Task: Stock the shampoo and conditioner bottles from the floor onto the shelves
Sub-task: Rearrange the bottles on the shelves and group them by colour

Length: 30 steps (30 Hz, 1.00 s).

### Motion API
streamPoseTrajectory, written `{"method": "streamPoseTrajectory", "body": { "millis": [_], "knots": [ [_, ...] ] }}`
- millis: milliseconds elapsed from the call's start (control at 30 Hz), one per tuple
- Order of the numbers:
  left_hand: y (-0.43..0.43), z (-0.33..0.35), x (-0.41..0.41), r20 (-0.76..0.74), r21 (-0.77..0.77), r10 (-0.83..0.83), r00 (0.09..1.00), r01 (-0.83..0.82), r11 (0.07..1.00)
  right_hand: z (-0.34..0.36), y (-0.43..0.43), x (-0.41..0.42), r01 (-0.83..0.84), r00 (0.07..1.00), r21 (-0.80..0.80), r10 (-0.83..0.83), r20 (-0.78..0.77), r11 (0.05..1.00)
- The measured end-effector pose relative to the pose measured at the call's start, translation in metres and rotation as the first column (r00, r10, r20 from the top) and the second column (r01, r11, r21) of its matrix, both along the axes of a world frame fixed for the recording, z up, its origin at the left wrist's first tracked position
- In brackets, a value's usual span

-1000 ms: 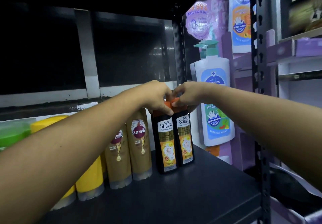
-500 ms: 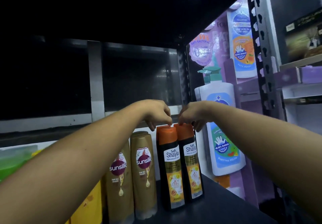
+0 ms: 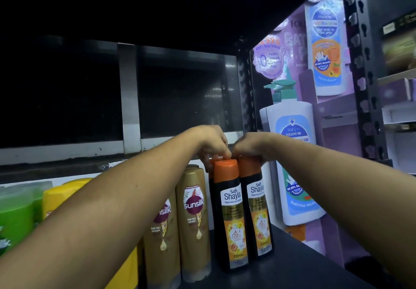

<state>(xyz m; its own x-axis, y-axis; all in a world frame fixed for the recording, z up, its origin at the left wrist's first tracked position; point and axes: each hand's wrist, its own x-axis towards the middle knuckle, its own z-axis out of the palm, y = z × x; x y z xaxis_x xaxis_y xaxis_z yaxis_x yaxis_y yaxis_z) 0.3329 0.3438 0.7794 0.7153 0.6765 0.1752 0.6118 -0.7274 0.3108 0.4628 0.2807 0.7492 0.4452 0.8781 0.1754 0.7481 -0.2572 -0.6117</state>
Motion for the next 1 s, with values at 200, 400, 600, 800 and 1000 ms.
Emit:
{"method": "streamPoseTrajectory", "body": {
  "millis": [200, 400, 600, 800, 1000],
  "knots": [
    [-0.002, 0.0, -0.004, 0.015, 0.007, 0.005, 1.0, -0.005, 1.0, 0.001, 0.0, 0.001, -0.001, 0.999, -0.019, 0.002, 0.041, 1.0],
    [-0.004, -0.004, -0.015, 0.086, 0.035, -0.011, 0.996, 0.008, 0.999, -0.003, -0.017, -0.001, 0.005, 1.0, -0.036, -0.004, 0.029, 0.999],
    [-0.032, -0.029, -0.038, 0.237, 0.593, -0.054, 0.97, -0.1, 0.799, -0.027, -0.058, -0.009, -0.108, 0.993, 0.323, 0.084, 0.086, 0.94],
    [-0.09, -0.101, -0.061, 0.434, 0.513, -0.094, 0.896, -0.16, 0.844, -0.09, -0.093, -0.012, -0.062, 0.992, 0.526, -0.008, 0.129, 0.848],
    [-0.116, -0.172, -0.057, 0.587, -0.02, 0.206, 0.783, -0.241, 0.97, -0.166, -0.098, -0.021, 0.093, 0.981, 0.526, 0.014, -0.195, 0.845]
  ]
}}
